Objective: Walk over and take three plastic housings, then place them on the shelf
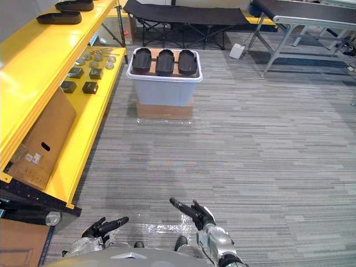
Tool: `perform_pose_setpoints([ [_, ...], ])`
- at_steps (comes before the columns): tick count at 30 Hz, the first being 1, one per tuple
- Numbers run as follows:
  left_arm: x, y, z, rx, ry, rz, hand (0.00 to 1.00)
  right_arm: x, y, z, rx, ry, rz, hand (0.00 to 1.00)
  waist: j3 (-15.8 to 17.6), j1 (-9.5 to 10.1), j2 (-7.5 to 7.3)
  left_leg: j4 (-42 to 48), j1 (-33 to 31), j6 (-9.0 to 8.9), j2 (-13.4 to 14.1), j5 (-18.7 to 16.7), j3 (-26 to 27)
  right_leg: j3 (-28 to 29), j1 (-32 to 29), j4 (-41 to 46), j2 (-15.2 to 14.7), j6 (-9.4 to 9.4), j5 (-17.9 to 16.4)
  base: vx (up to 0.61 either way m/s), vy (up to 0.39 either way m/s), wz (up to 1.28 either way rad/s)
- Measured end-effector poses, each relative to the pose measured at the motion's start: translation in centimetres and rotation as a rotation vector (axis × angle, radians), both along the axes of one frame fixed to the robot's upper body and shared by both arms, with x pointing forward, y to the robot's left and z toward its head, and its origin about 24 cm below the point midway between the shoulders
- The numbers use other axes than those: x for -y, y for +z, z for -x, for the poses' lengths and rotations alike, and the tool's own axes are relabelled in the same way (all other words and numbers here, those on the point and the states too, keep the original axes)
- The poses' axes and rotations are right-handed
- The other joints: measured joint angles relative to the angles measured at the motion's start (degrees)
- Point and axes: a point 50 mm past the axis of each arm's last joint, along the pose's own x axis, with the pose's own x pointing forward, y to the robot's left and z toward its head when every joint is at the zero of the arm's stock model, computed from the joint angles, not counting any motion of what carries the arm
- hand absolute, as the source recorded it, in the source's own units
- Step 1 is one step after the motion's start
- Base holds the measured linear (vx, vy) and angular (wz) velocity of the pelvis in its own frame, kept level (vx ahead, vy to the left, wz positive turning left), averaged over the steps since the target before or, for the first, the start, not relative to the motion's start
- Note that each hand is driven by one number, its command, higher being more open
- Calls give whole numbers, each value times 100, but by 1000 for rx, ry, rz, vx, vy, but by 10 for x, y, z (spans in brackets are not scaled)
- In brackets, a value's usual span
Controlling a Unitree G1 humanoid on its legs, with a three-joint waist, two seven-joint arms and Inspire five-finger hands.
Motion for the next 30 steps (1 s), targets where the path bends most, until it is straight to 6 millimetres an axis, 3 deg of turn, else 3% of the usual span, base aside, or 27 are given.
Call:
perform_pose_setpoints([
  [8, -1, -3, 7, -42, 56, 9, 100, 3, -4, 9, -41, -118, -23, 100, -78, 2, 11, -310, 104, 120, -82, 168, -74, -13, -5, 1, -32, 10, 8, -23, 24, 3],
  [15, -2, -5, 13, -63, 168, 34, 100, 12, -10, 24, -115, -352, -97, 100, -104, -10, 14, -457, 185, 145, -150, 202, -141, -74, 20, 1, -54, 17, 11, 16, 21, 4],
  [26, 0, -6, 12, -39, 148, 82, 100, 8, -13, 30, -134, -425, -64, 100, -122, -39, -37, -470, 315, 156, -178, 211, -137, -72, 153, 13, -115, 38, 21, -43, 11, 0],
  [27, 0, -5, 11, -33, 145, 81, 100, 8, -13, 30, -133, -418, -59, 100, -120, -40, -35, -472, 309, 135, -180, 197, -142, -81, 113, 92, -135, 37, -26, -50, 24, 2],
  [30, 0, -4, 8, -15, 126, 75, 100, 9, -11, 26, -110, -369, -21, 100, -28, -72, -117, -422, 289, 218, -240, 97, -227, -64, -513, 1627, -471, 168, -709, -37, 57, 13],
])
